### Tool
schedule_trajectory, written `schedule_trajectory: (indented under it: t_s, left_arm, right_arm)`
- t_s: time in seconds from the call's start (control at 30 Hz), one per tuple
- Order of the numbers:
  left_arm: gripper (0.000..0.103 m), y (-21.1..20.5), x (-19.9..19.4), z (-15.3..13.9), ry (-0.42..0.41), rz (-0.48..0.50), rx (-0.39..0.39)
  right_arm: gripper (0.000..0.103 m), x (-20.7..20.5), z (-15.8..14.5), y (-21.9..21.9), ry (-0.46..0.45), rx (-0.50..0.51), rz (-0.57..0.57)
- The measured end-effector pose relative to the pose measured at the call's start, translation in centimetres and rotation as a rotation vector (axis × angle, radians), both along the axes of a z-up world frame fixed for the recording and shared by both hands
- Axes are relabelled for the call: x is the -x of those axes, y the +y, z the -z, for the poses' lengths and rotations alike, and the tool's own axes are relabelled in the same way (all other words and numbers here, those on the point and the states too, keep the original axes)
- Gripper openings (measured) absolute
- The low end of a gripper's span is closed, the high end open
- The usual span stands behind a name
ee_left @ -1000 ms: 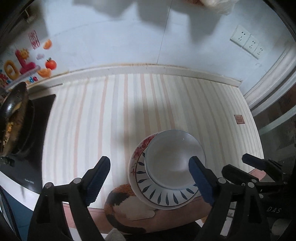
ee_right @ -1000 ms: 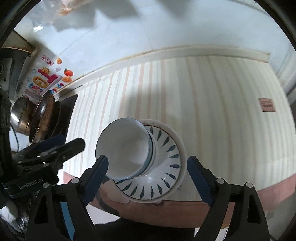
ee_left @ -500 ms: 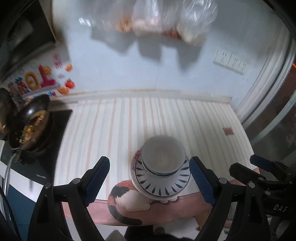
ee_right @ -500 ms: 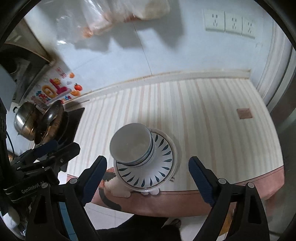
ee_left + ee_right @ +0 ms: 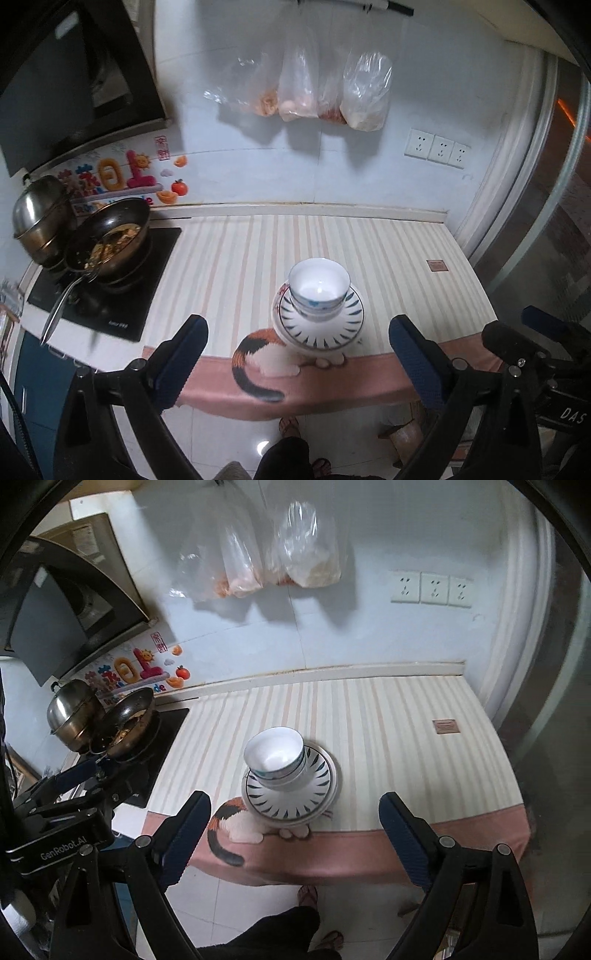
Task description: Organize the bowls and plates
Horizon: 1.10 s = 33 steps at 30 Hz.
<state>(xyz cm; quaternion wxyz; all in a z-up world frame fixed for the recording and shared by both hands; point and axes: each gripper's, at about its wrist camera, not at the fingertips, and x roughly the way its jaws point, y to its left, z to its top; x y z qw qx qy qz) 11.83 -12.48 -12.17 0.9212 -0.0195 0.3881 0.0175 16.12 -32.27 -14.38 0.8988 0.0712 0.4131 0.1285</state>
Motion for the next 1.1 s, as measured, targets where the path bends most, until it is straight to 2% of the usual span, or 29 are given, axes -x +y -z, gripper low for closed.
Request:
schedule_trajectory:
  t_s: [0.2, 0.47, 1.1]
  left_arm:
    - [0.101, -0.7, 4.1, -0.9, -0.021, -0.023, -0.032]
    - [0.101, -1.3, 7.5, -1.5, -0.032, -0.038, -0.058]
    - [0.101, -0.7, 8.5, -2.3, -0.034, -0.004, -0.025]
  right_arm:
    - [0.095, 6.2, -1.9, -1.0, -0.041, 0.003, 0.002]
    - [0.096, 11.1, -3.2, -1.8, -0.08, 0.023, -0.005]
    - [0.096, 12.0, -4.1, -1.8, -0.065, 0.055, 0.042]
